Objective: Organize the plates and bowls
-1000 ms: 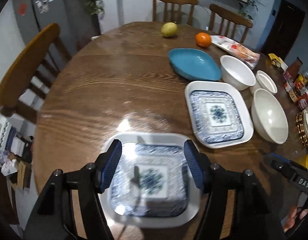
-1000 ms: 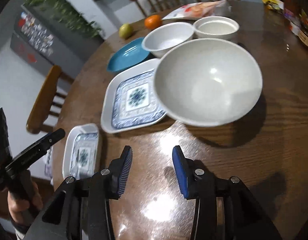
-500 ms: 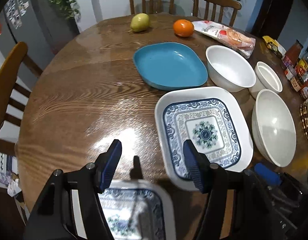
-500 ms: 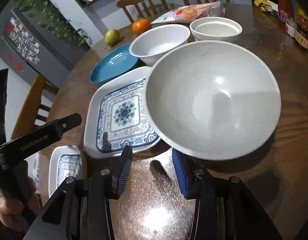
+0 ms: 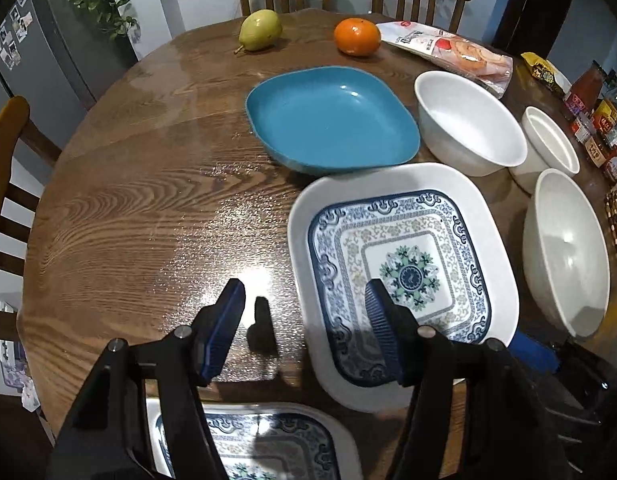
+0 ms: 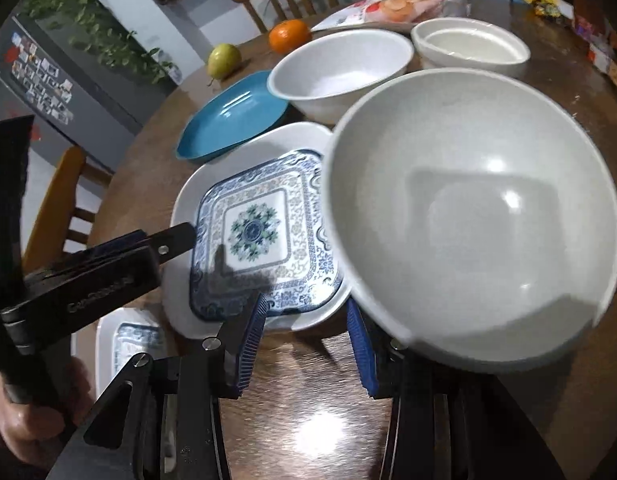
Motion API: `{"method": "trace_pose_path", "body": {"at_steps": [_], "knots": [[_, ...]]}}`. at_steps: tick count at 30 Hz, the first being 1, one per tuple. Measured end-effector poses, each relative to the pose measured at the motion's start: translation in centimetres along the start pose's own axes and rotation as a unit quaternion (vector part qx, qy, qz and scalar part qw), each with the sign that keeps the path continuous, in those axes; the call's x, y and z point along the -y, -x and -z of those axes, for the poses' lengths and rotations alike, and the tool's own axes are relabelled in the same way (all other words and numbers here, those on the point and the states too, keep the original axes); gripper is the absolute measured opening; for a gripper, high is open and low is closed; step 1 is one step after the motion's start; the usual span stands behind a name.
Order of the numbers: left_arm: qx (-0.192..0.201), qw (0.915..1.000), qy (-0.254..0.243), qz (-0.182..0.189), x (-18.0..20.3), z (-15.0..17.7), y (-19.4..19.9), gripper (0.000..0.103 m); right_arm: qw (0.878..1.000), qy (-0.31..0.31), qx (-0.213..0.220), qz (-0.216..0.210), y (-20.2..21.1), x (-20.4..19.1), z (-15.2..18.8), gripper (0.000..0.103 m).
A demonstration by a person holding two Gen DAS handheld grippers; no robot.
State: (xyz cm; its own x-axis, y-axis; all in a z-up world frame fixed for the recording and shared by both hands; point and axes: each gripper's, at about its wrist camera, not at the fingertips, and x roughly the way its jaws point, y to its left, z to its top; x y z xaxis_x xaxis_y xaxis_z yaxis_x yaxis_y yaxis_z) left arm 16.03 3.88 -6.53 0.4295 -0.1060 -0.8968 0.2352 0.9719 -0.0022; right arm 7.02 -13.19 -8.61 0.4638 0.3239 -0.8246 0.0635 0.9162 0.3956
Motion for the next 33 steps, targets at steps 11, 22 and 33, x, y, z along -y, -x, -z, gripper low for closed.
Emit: {"method": "trace_pose_path", "body": {"at_steps": [11, 22, 33], "knots": [[-0.015, 0.9998, 0.003, 0.014, -1.4, -0.3, -1.1, 0.047, 0.999, 0.004, 0.008, 0.043, -0.2, -1.4, -1.1, 0.042], [-0.02, 0.9994, -0.001, 0.026, -1.5, -1.2, -2.3, 0.03, 0.999, 0.012, -0.009, 0.031, -1.5, -2.5, -1.1, 0.042], [-0.025, 0.9991, 0.006, 0.033, -3.3, -1.5, -2.6, 0.03, 0.995, 0.046, -0.029, 0.088, -2.8, -4.0, -2.3, 0.042]]}}
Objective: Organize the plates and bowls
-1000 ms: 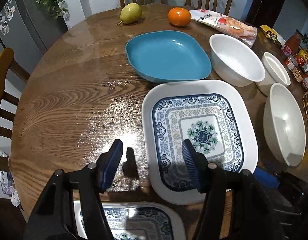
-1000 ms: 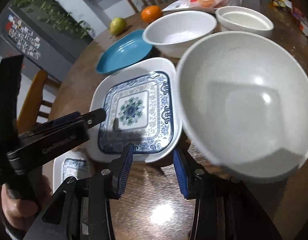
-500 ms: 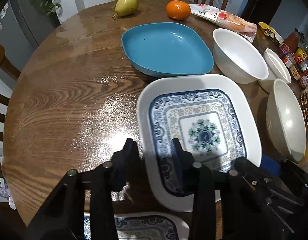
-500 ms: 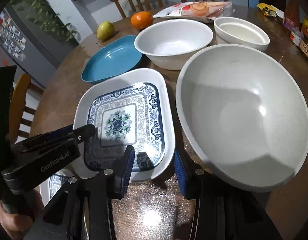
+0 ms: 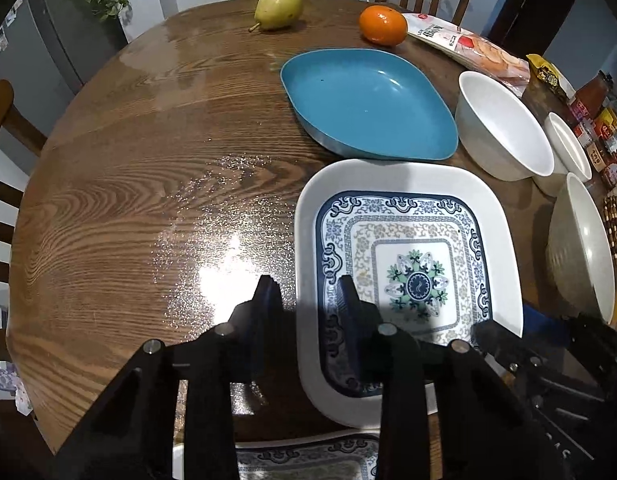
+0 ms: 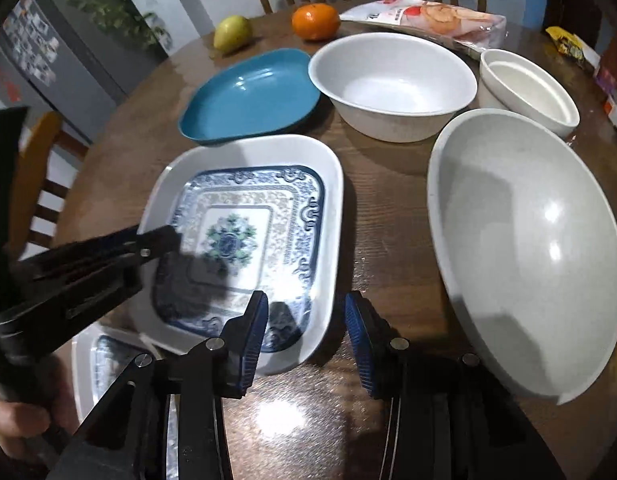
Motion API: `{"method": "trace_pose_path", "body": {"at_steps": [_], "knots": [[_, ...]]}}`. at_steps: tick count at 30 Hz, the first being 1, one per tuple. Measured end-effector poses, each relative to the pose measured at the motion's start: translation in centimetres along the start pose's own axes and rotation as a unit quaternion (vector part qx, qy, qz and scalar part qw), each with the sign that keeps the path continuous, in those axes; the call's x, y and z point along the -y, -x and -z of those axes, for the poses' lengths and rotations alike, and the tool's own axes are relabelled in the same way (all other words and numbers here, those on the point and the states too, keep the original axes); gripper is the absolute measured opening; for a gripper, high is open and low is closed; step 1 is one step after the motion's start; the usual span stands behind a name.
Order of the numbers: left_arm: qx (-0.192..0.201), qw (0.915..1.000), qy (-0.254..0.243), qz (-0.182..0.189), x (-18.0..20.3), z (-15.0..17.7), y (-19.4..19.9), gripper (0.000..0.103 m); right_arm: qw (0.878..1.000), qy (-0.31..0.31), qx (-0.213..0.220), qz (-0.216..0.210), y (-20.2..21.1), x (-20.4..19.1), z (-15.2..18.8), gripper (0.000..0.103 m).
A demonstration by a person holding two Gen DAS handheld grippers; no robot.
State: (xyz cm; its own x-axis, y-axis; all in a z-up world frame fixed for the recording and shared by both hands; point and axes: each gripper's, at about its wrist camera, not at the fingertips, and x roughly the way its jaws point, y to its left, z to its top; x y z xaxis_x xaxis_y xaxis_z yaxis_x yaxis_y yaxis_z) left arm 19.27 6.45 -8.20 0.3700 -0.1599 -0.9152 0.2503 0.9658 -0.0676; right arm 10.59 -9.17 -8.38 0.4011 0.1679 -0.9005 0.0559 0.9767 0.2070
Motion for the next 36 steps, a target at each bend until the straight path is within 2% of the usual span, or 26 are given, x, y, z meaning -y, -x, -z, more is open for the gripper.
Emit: {"method": "trace_pose_path", "body": {"at_steps": [9, 17, 19, 22, 24, 31, 36], "knots": [[0.004, 1.0, -0.004, -0.001, -0.1, 0.4, 0.3, 0.032, 0.999, -0.053, 0.01, 0.0, 0.8, 3.5, 0.2, 0.042], [0.004, 0.9998, -0.016, 0.007, 0.4, 0.5, 0.3, 0.03, 1.0, -0.006, 0.012, -0.012, 0.2, 1.2, -0.2, 0.041], [0.005, 0.9998, -0.015, 0.012, 0.4, 0.5, 0.3, 0.02, 1.0, 0.003, 0.012, -0.015, 0.0, 0.7, -0.6, 0.026], [0.008, 0.9998, -0.008, 0.016, 0.2, 0.5, 0.3, 0.019, 1.0, 0.015, 0.011, -0.007, -0.3, 0.4, -0.8, 0.019], [0.01, 0.9998, 0.0, 0.017, 0.0, 0.5, 0.4, 0.017, 1.0, 0.015, 0.009, -0.008, -0.3, 0.7, -1.0, 0.01], [0.02, 0.9997, 0.014, 0.004, -0.2, 1.0, 1.1, 0.014, 0.999, 0.009, 0.009, -0.031, 0.2, 0.8, -0.5, 0.009], [0.045, 0.9989, 0.013, -0.01, -0.4, 1.5, 3.2, 0.014, 0.998, 0.005, 0.012, -0.057, 1.4, 0.4, -0.2, 0.009]]}}
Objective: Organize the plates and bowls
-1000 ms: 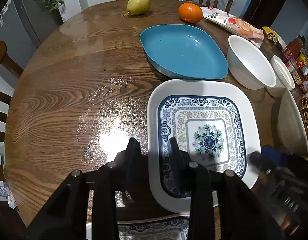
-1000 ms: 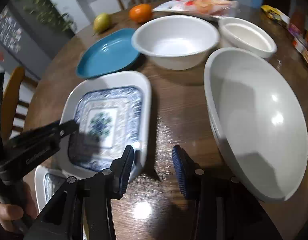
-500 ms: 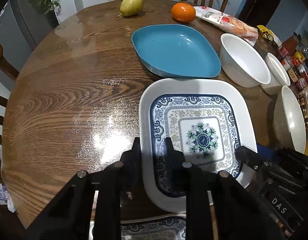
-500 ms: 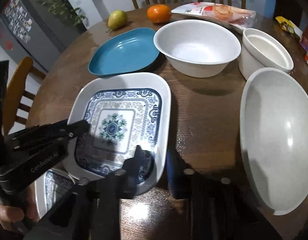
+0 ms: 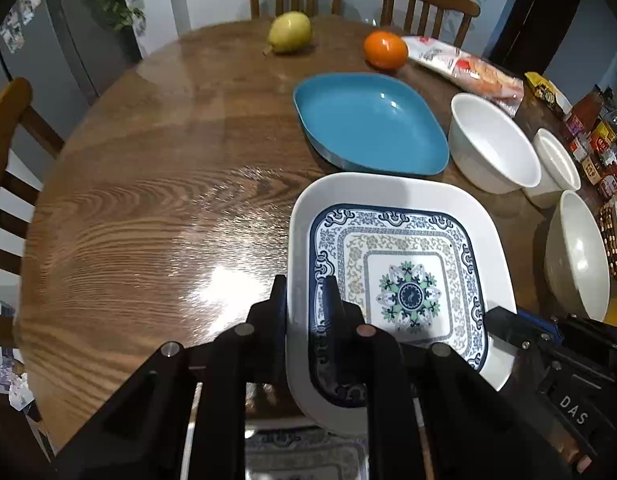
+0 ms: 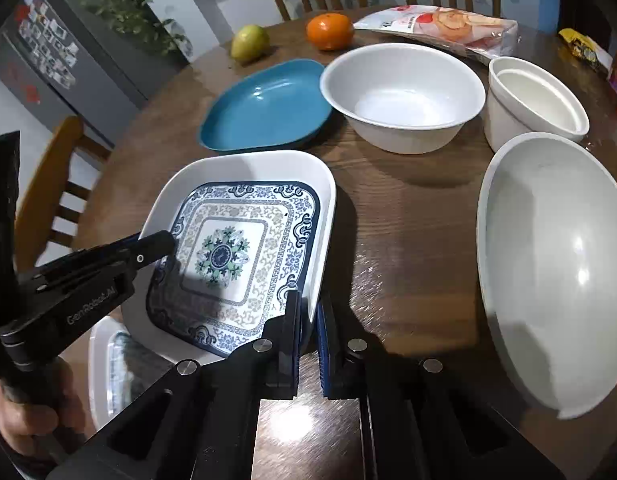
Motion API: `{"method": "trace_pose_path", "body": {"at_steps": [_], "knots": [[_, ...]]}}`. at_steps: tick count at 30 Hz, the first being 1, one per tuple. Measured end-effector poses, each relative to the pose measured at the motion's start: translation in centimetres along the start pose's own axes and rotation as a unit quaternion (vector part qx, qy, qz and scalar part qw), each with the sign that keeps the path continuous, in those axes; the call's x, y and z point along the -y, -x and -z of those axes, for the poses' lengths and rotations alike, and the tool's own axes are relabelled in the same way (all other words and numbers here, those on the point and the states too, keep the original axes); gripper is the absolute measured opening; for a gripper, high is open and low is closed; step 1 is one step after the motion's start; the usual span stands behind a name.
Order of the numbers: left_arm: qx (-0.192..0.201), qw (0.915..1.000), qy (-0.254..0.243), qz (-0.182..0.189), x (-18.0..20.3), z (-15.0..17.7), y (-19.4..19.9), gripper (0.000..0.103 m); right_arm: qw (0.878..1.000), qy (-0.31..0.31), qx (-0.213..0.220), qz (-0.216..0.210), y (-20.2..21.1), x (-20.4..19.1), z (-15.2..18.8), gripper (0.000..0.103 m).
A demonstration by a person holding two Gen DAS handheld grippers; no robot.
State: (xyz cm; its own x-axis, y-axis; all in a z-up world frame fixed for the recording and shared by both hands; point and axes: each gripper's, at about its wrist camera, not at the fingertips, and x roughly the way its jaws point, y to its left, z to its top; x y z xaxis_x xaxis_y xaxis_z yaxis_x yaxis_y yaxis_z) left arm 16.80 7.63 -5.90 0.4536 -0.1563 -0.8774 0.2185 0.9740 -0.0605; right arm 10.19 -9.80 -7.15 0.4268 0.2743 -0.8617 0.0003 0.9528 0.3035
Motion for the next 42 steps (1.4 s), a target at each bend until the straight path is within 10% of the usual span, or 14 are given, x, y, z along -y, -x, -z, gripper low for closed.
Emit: {"method": "trace_pose_path", "body": {"at_steps": [18, 42], "knots": [[0.065, 0.9946, 0.048, -0.066, -2.0, 6.4, 9.1, 0.014, 0.994, 0.061, 0.007, -0.089, 5.2, -4.0, 3.4, 0.009], [0.012, 0.99, 0.097, -0.102, -3.9, 13.2, 7.8, 0.014, 0.986, 0.116, -0.068, -0.102, 2.8, -6.5, 9.2, 0.011]]}}
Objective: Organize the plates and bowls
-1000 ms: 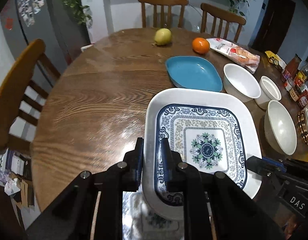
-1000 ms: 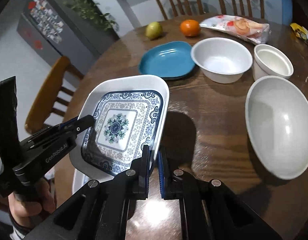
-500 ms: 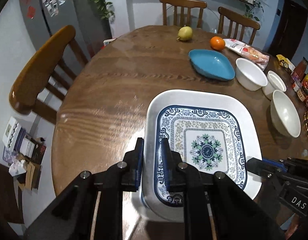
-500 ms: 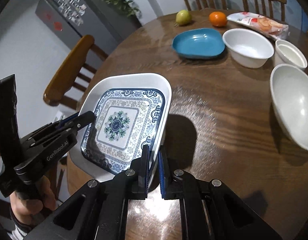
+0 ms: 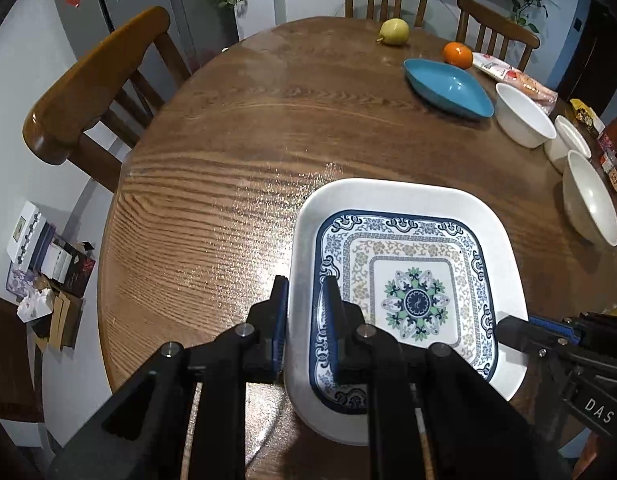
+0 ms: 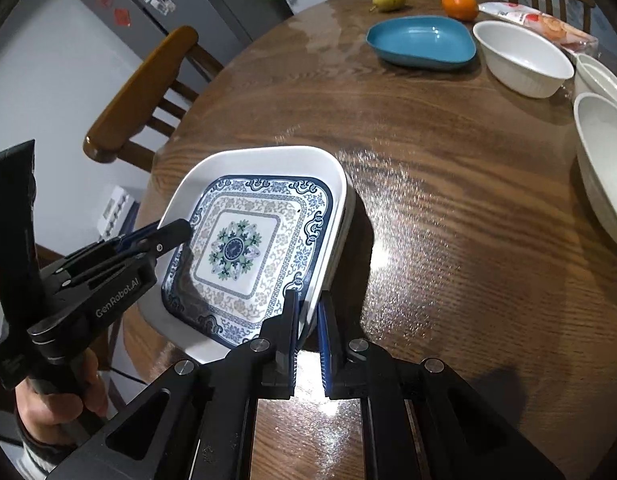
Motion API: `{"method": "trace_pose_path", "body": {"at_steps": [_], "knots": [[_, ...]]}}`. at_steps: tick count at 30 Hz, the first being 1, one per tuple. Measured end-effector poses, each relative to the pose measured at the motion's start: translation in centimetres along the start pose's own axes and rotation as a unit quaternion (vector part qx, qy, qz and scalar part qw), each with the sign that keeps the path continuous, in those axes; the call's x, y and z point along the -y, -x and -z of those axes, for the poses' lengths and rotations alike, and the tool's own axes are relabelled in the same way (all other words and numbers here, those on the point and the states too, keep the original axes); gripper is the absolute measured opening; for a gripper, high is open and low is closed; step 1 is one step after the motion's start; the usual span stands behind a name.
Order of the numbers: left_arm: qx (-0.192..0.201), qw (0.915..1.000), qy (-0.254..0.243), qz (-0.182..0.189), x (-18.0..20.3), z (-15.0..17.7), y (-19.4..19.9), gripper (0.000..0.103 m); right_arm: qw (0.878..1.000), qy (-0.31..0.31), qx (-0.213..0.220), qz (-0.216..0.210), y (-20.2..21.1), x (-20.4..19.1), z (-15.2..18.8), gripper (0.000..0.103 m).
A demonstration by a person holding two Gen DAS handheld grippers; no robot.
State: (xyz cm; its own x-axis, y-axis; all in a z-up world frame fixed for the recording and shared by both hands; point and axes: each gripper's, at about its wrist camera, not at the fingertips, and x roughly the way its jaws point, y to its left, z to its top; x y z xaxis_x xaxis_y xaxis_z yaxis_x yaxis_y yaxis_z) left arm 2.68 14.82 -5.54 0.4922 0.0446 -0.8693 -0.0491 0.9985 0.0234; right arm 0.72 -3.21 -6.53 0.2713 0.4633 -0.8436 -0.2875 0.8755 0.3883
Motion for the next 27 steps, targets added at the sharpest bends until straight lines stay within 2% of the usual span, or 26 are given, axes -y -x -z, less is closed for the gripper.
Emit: {"method": "trace_pose_path", "body": {"at_steps": [5, 10, 17, 19, 20, 24, 27], "knots": [[-0.012, 0.9999, 0.002, -0.006, -0.2, 0.0, -1.2, 0.015, 1.0, 0.011, -0.006, 0.014, -1.0, -0.5, 0.2, 0.012], [-0.007, 0.9998, -0.007, -0.018, -0.2, -0.2, -1.5, 0.015, 0.999, 0.028, -0.002, 0.03, -1.2, -1.1, 0.0, 0.013], [-0.001, 0.9998, -0.002, -0.018, -0.6, -0.4, -1.0, 0.02, 0.999, 0.034, 0.002, 0.038, -1.0, -1.4, -0.2, 0.013], [0.003, 0.9998, -0.002, -0.019, -0.7, -0.6, -0.7, 0.033, 0.999, 0.032, 0.01, 0.039, -0.4, -1.2, -0.3, 0.013], [0.005, 0.9998, -0.002, -0.018, -0.7, -0.7, -0.4, 0.036, 0.999, 0.029, 0.015, 0.039, -0.1, -1.1, -0.4, 0.015], [0.015, 0.9997, -0.002, -0.017, -0.8, -1.4, 0.6, 0.063, 0.999, 0.013, 0.03, 0.034, 1.2, 0.0, -0.9, 0.027], [0.024, 0.9996, -0.003, -0.011, -0.8, -2.2, 1.5, 0.065, 0.999, 0.001, 0.042, 0.033, 2.2, 0.9, -1.2, 0.035]]}}
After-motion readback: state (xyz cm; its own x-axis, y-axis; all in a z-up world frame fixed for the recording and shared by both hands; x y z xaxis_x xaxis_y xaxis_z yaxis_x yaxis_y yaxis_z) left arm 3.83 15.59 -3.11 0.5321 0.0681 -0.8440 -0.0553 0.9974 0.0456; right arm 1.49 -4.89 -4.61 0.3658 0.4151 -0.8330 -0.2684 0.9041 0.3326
